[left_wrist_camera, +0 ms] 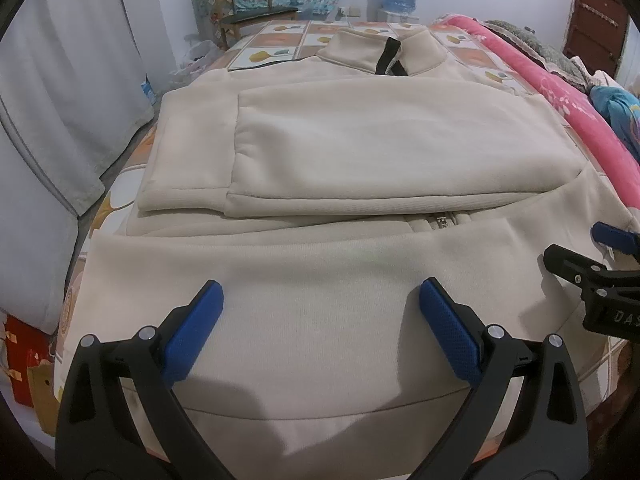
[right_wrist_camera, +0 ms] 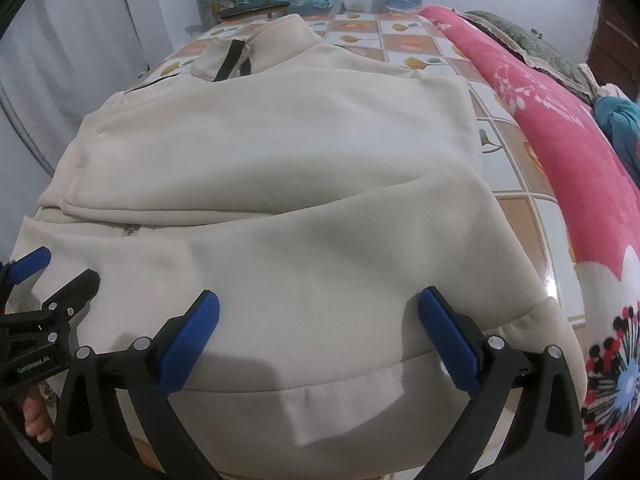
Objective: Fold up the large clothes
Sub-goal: 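Move both tools to the jacket collar and close them on it, then lift the collar with both tools and fold it over toward the hem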
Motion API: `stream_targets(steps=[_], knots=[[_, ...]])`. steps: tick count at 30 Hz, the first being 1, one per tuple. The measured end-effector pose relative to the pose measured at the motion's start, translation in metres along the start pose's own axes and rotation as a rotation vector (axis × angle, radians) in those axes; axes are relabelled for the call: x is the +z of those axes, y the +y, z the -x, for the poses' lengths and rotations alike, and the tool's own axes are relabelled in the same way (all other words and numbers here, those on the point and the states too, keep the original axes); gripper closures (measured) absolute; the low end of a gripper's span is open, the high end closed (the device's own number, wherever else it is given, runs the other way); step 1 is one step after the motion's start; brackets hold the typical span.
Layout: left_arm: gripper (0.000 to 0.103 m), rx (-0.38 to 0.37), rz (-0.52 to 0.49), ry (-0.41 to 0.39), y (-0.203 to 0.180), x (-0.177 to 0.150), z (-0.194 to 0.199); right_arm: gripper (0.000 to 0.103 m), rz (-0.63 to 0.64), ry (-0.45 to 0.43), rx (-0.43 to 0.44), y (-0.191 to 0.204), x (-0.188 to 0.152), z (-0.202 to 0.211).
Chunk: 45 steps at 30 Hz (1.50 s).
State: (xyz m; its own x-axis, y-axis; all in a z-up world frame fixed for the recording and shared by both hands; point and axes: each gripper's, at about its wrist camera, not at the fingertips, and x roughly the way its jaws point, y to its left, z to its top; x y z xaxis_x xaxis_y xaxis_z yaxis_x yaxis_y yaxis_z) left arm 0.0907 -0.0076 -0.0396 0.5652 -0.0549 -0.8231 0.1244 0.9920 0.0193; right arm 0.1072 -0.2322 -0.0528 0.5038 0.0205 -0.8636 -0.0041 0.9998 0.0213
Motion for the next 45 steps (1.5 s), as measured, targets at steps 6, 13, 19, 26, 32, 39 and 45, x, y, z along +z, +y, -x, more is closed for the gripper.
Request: stream_targets(steps=[6, 13, 19, 26, 32, 39, 45], knots=[[0.008, -0.002, -0.061, -0.010, 0.000, 0.004, 0.005, 0.006, 0.046, 0.002, 0.045, -0.003, 0.004, 0.004], [0.008, -0.033, -0.127, -0.197, 0.022, 0.046, 0.053, 0.006, 0.126, -0.158, 0.068, -0.004, 0.042, 0.053], [0.008, -0.152, -0.077, -0.267, 0.048, 0.141, 0.051, 0.006, 0.122, -0.221, 0.170, -0.017, 0.126, 0.065], [0.009, -0.282, 0.022, -0.149, 0.044, 0.250, -0.045, 0.006, 0.023, -0.108, 0.292, -0.026, 0.239, -0.011], [0.028, -0.366, 0.113, 0.019, 0.024, 0.287, -0.133, 0.022, -0.118, 0.086, 0.385, -0.029, 0.293, -0.101], [0.064, -0.393, 0.111, 0.105, 0.006, 0.284, -0.172, 0.055, -0.149, 0.192, 0.460, -0.024, 0.299, -0.150], [0.079, -0.405, 0.043, 0.038, 0.002, 0.281, -0.139, 0.078, -0.084, 0.153, 0.472, -0.022, 0.288, -0.125]])
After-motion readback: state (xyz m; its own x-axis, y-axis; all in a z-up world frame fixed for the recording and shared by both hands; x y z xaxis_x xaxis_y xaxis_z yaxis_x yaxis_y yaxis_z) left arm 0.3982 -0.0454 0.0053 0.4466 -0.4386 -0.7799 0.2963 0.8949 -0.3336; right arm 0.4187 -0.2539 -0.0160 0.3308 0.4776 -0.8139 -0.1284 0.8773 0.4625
